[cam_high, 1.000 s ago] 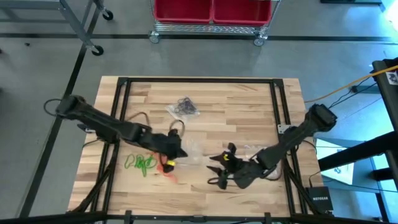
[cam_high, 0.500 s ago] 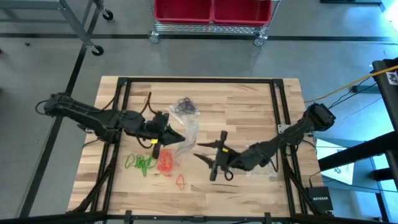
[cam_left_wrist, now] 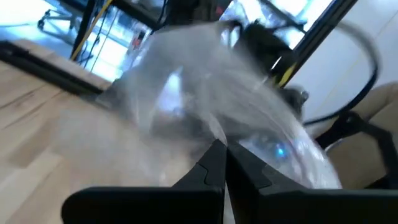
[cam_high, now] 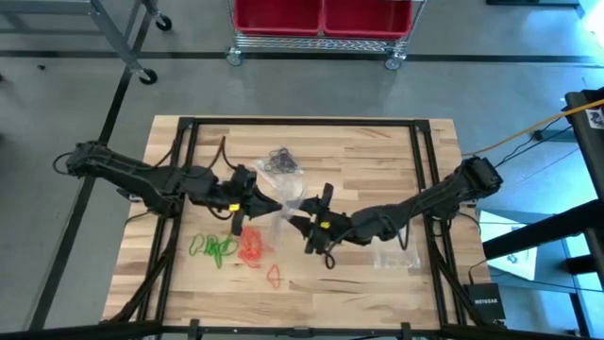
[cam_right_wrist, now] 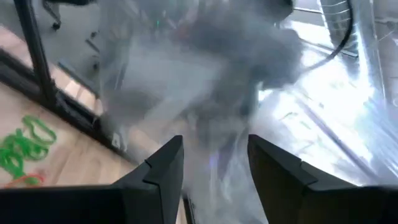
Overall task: Sort rubber bands
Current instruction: Open the transparent zip bag
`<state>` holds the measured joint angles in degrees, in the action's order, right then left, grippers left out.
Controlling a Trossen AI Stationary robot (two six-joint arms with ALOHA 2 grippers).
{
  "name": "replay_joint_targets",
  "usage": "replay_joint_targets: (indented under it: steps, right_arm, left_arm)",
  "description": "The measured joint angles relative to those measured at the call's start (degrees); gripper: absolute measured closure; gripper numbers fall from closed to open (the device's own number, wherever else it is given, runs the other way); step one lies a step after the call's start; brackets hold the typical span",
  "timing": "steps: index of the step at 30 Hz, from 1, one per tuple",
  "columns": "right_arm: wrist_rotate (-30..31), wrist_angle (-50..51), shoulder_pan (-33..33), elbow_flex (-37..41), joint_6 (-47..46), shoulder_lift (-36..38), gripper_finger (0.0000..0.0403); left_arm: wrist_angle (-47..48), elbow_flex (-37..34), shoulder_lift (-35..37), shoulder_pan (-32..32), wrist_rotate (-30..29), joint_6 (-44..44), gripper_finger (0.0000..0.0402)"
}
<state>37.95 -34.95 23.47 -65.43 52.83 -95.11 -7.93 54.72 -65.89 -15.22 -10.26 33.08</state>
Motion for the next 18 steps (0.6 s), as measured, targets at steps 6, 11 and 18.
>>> replay_joint_targets:
  steps: [6,11,18]
  right_arm:
    - [0.03,-2.33,0.1,0.07,1.03,-0.53,0.0233]
    - [-1.69,-4.2,0.1,-0.36,-1.93,-0.53,0.0234]
    - [-2.34,-5.03,0.1,-0.61,-9.15,-0.53,0.0335]
  left_arm:
    - [-1.6,0.0,0.0,0.0,0.0,-0.45,0.0401]
    - [-1.66,0.0,-0.22,0.0,-0.08,-0.82,0.0401]
    - [-1.7,0.0,-0.22,0.05,-0.41,-1.72,0.0401]
